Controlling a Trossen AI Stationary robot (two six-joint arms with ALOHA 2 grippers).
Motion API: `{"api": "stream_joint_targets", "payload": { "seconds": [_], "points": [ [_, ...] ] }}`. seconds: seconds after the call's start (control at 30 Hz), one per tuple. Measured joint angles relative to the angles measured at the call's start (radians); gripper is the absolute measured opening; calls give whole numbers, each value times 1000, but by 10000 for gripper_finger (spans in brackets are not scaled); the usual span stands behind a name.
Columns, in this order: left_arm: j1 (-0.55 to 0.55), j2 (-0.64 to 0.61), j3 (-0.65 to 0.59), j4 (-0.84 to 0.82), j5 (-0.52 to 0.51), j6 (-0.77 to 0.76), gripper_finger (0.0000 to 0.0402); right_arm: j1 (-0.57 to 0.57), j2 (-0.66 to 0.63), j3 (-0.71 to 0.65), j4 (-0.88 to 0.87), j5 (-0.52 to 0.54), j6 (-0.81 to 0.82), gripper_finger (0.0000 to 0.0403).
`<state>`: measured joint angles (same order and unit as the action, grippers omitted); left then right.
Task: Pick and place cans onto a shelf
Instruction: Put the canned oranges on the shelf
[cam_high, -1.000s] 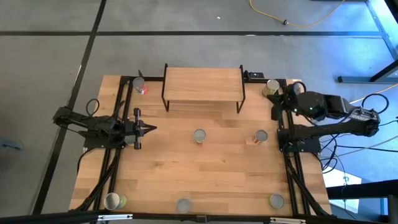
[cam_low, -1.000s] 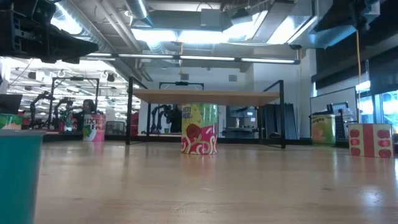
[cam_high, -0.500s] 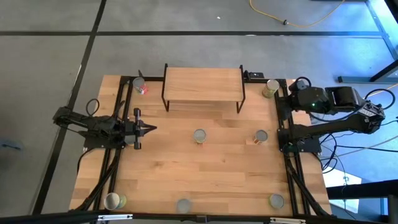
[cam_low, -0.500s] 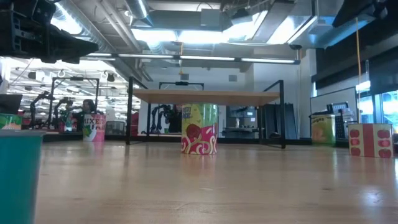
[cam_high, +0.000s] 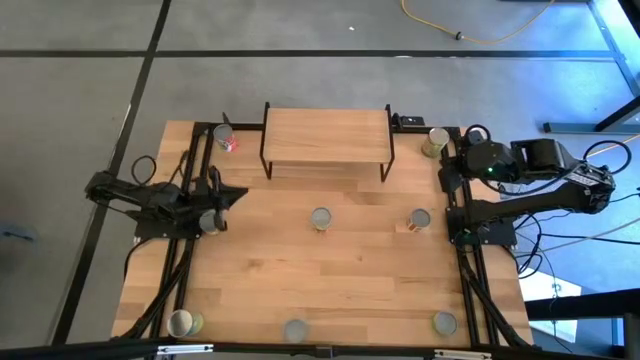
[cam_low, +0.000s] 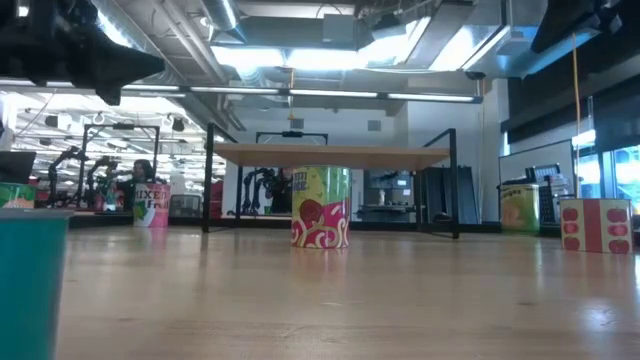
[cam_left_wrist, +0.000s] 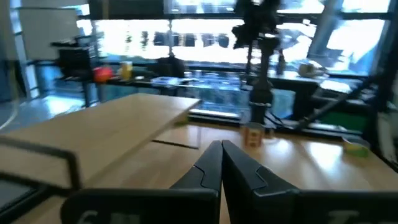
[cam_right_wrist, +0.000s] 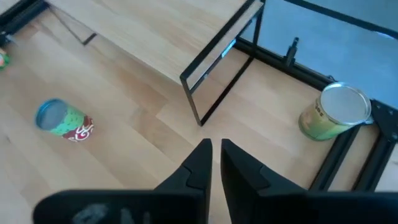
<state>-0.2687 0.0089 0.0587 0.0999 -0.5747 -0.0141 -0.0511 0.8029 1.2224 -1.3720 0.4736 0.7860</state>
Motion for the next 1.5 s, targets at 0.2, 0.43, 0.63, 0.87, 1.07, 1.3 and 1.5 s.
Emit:
{"api": "stream_joint_targets", "payload": {
  "seconds": [0.2, 0.43, 0.63, 0.87, 1.07, 1.3, 1.5],
  "points": [
    [0, 18, 85, -25, -21, -11, 0, -48, 34, -1, 0, -19, -51, 38],
    [0, 167, 257, -212, -20, -83, 0, -70, 49, -1, 0, -68, -134, 6],
    [0, 365, 428, -383, -19, -230, 0, -104, 54, -1, 0, -101, -88, 37],
    [0, 529, 611, -541, -70, -417, 0, -177, 118, -1, -1, -106, -34, 87],
    [0, 609, 745, -669, -101, -498, 0, -320, 210, -2, 2, -116, -7, 94],
    [0, 639, 797, -698, -105, -502, 0, -552, 339, -2, 28, -187, -128, 94],
    [0, 640, 797, -698, -103, -533, 0, -708, 459, -2, 39, -203, -207, 94]
  ]
}}
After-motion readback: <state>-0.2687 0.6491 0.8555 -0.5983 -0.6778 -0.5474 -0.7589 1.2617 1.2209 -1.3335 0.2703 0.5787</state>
